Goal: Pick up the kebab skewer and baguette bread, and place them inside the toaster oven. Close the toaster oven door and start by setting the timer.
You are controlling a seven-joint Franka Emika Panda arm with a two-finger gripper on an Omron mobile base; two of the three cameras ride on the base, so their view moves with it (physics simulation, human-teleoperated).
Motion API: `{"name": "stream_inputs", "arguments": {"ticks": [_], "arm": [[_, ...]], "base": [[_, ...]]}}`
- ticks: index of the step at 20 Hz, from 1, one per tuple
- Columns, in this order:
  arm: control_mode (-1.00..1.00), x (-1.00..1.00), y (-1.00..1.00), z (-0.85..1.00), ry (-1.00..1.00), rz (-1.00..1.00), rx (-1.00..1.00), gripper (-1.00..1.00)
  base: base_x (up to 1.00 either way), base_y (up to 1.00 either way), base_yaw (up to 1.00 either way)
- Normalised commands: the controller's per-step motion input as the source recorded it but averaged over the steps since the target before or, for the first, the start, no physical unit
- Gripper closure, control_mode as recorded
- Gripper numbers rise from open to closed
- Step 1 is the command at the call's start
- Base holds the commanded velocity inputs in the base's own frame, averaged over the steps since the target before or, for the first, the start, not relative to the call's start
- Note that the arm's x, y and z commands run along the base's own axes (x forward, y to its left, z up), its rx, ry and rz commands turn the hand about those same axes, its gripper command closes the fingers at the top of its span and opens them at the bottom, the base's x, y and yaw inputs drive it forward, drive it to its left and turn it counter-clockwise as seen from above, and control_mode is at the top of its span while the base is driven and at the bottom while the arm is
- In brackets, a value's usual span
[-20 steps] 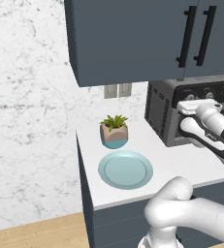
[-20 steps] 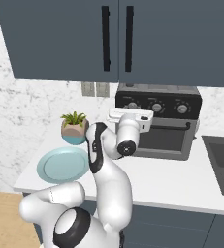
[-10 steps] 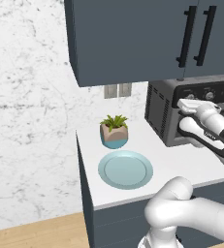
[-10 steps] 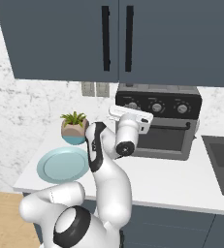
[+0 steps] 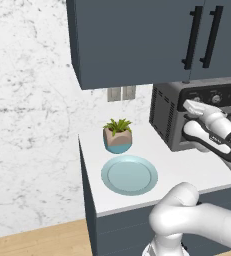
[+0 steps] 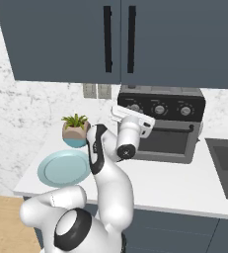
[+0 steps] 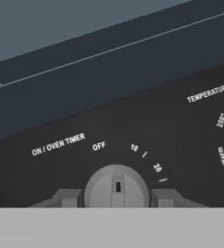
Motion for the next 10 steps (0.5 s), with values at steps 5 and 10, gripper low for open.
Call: {"name": "stream_inputs", "arguments": {"ticks": [5,10], "arm": [[-1.0,0.03,0.0,0.11,0.0,0.0,0.12,1.0],[-1.0,0.08,0.0,0.12,0.0,0.0,0.14,1.0]], "base": [[0.0,0.0,0.0],[0.0,0.0,0.0]]}}
